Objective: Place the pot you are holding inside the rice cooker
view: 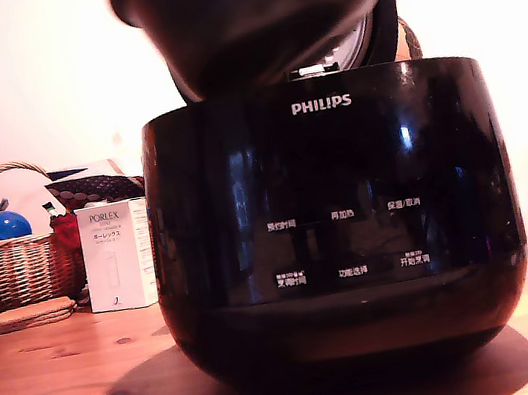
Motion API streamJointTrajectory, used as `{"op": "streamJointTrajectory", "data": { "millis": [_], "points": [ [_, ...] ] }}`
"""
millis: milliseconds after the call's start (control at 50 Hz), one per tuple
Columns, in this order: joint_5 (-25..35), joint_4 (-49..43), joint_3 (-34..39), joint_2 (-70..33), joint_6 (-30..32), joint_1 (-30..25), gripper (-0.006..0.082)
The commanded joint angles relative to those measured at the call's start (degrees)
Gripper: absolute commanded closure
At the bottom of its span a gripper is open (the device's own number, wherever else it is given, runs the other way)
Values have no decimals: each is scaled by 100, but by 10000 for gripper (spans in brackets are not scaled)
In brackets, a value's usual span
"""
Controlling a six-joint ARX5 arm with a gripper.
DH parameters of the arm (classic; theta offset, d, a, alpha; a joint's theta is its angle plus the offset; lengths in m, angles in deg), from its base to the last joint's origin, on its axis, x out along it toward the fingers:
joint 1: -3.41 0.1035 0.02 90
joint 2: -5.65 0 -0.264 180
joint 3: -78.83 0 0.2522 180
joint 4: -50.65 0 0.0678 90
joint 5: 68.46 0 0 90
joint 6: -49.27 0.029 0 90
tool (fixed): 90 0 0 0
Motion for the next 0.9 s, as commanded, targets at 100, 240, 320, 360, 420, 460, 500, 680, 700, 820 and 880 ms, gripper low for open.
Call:
{"op": "streamJointTrajectory", "data": {
  "millis": [100, 240, 320, 360, 420, 460, 500, 680, 700, 820, 880],
  "points": [
    [-44, 136, -192, -227, 306, -48, 791],
    [-94, 116, -192, -472, 494, -48, 791],
    [-216, 48, -192, -595, 616, -48, 791],
    [-367, 0, -192, -658, 774, -48, 791],
    [-529, -68, -192, -732, 918, -48, 791],
    [-570, -140, -192, -769, 929, -48, 791],
    [-708, -195, -192, -813, 1051, -48, 791],
    [-774, -380, -192, -870, 1187, -48, 791],
    [-752, -402, -192, -870, 1185, -48, 791],
    [-498, -566, -192, -903, 1180, -48, 791],
    [-321, -669, -192, -920, 1167, -48, 791]
  ]
}}
